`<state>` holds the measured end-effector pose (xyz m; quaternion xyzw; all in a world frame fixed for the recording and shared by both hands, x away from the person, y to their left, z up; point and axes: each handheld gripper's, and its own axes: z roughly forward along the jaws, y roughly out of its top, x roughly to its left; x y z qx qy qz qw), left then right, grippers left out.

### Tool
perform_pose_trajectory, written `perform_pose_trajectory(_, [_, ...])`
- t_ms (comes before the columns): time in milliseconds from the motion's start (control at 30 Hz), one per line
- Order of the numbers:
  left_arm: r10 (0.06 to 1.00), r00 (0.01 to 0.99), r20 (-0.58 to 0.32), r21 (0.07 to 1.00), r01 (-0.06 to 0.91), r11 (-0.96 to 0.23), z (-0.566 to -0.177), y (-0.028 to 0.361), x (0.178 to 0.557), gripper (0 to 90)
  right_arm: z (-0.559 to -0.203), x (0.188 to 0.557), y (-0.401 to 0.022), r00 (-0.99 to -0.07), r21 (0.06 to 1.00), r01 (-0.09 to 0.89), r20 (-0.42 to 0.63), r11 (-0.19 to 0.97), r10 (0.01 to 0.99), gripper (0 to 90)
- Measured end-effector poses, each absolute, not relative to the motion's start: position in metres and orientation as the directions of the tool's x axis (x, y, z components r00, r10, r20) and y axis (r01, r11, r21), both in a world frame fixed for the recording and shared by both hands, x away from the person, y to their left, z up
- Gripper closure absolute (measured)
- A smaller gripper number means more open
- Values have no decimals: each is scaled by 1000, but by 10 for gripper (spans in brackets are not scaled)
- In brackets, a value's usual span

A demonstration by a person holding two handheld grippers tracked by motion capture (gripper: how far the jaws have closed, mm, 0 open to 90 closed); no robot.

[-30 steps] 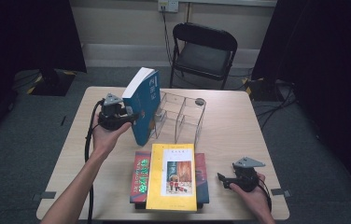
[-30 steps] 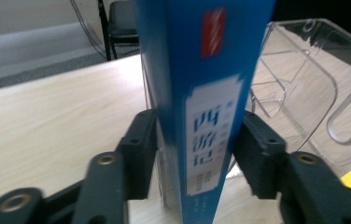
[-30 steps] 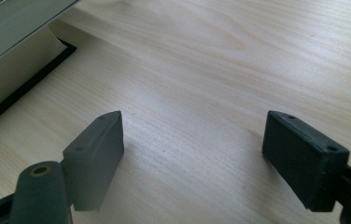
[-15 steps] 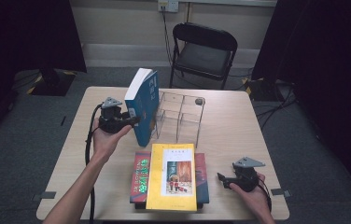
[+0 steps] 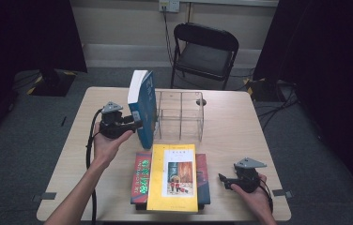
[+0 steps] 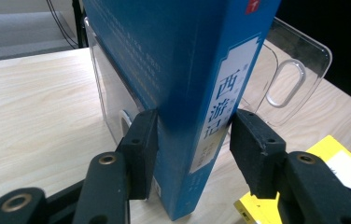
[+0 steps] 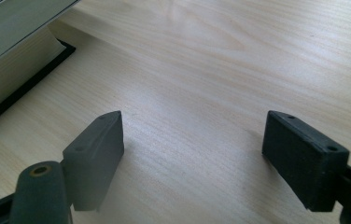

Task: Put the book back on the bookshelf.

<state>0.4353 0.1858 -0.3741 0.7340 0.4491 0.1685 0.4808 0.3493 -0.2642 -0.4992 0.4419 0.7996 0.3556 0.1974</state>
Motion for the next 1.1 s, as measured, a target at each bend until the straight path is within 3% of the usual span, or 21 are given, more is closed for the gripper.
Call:
perform_pose_trajectory(267, [834,527,-160,851,502,-154,-383,192,420,462,-499,349,-264,-531,743,566,-1,356,847,206])
perform_pose_trajectory(467, [819,545,-179,836,523,-166,-393,195,403,493,-499,349,-263,-527,743,569,-1,353,850,207])
perform_pose_trajectory(633, [791,570,-224,811,559,-173,-402,193,390,586,-494,350,-262,-505,736,591,20,329,863,295])
perform_pose_trajectory(800, [772,594,-226,790,575,-212,-416,182,378,573,-480,345,-256,-527,775,559,56,296,848,368])
perform_pose_trajectory(967, [742,630,-228,783,572,-245,-422,167,366,557,-458,342,-243,-563,808,530,107,258,819,496])
perform_pose_trajectory(1100, [709,642,-291,763,603,-232,-428,157,361,545,-441,340,-227,-606,831,498,129,247,785,540])
